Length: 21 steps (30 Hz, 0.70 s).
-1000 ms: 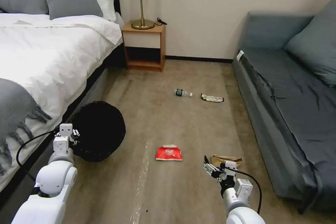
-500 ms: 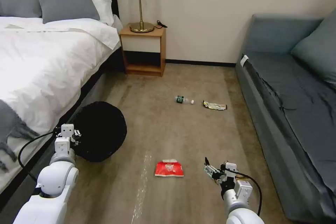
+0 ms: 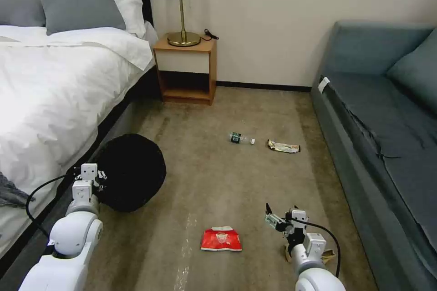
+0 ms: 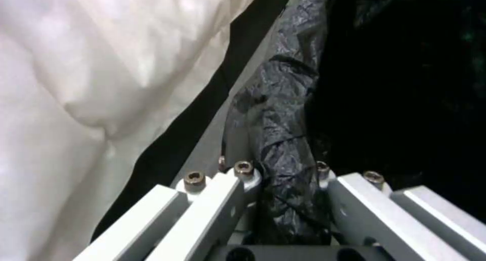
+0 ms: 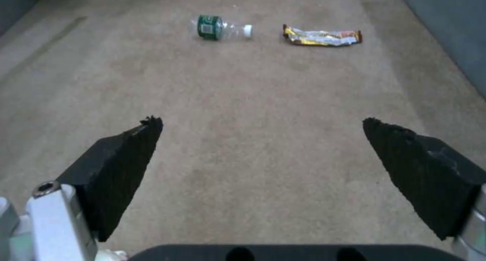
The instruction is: Pick up the trash bin, then pick up the garbage on the floor and place it into the trash bin.
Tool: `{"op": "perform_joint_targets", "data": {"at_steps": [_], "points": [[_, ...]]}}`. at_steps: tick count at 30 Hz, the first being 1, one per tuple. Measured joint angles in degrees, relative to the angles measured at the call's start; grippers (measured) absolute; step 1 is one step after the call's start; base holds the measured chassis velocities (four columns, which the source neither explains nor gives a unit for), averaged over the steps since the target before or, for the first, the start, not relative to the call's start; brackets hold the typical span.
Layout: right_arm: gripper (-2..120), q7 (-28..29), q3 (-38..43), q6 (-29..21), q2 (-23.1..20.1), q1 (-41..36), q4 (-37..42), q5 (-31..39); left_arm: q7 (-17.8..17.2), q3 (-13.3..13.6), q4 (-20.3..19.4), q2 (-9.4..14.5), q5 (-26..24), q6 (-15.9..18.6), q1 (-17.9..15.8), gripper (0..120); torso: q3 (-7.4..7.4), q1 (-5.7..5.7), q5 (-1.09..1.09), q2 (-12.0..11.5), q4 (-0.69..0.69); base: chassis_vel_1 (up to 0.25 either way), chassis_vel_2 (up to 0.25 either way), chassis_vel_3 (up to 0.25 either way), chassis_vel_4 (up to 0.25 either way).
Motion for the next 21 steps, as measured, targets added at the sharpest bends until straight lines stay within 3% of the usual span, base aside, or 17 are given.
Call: {"op": "perform_joint_targets", "data": {"at_steps": [8,13,21], "points": [[100,-0.32,-1.54,-0.72,-3.39,5.45,-4.37,3.8,1.77,0.1,-0.21,-0.95,0.16,-1.16,1.14,3,0.01,0.0,0.0,0.0,0.0,0.0,0.0,0.0,0.0],[100,-0.45,-4.47,-4.53,-5.91,9.1,-6.72,6.68,2.8,-0.19,-0.46,-1.67,1.12,-1.94,2.44,3,0.01,0.0,0.01,0.0,0.01,0.0,0.0,0.0,0.0],[100,-6.38,-9.32,-8.93,-9.8,15.1,-10.8,6.56,4.75,-1.01,0.07,-1.97,3.85,-3.77,3.99,3,0.01,0.0,0.0,0.0,0.0,0.0,0.0,0.0,0.0]]}}
